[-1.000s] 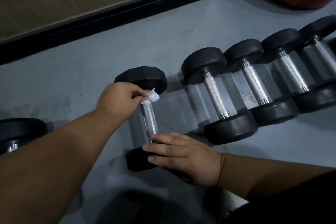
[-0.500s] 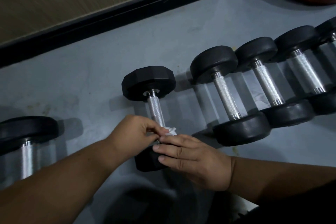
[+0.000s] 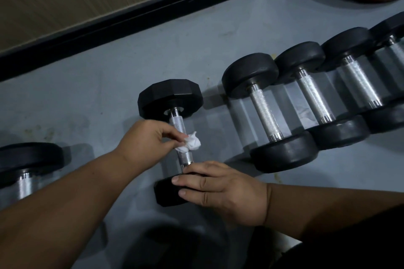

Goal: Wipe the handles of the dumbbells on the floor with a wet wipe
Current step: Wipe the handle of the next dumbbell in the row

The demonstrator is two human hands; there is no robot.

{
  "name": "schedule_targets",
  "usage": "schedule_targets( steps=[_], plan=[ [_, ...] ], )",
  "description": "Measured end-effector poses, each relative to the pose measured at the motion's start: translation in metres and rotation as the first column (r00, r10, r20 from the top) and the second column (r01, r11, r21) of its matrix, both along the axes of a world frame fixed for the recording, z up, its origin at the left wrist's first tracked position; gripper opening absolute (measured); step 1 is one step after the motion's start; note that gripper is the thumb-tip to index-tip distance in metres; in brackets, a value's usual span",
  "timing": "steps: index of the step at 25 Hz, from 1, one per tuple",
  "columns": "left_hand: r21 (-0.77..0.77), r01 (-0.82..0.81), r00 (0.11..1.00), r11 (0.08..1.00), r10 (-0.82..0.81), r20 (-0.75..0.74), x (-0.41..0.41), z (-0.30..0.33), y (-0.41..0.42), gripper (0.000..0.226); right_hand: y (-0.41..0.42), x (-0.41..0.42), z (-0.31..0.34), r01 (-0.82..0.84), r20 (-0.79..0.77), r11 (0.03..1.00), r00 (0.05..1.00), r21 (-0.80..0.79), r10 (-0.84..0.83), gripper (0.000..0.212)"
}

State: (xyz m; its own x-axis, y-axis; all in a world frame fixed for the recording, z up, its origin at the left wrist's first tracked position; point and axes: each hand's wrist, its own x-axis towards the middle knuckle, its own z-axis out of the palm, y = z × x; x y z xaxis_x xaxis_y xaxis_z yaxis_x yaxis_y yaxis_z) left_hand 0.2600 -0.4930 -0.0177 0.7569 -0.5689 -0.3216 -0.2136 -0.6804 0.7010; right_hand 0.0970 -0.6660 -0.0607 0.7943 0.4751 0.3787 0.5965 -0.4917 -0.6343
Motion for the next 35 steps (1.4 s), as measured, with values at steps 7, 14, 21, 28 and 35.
schedule_targets(
  steps=[7, 14, 21, 28, 35],
  plan=[
    [0.041, -0.073, 0.992, 0.996, 0.068, 0.103, 0.019, -0.004, -0.013, 0.015, 0.004, 0.001, 0.000, -0.002, 0.011, 1.000, 1.000, 0.029, 0.002, 0.028],
    [0.000, -0.059, 0.998, 0.998, 0.059, 0.006, 0.009, -0.001, -0.011, 0.016, 0.005, 0.003, -0.001, -0.014, 0.010, 0.999, 1.000, 0.043, 0.013, 0.028],
    [0.046, 0.125, 0.986, 0.991, -0.119, -0.116, -0.024, 0.010, 0.006, 0.018, 0.008, 0.007, 0.001, -0.032, 0.015, 0.999, 0.999, 0.040, 0.031, 0.028],
    [0.122, 0.317, 0.948, 0.941, -0.319, -0.004, -0.017, 0.028, 0.003, 0.015, 0.015, 0.012, 0.003, -0.058, 0.033, 0.998, 0.998, 0.017, 0.057, 0.026],
    [0.137, 0.188, 0.979, 0.973, -0.196, 0.049, -0.004, 0.015, 0.005, 0.016, 0.024, 0.017, 0.006, -0.068, 0.057, 0.998, 0.996, -0.012, 0.069, 0.026]
  ],
)
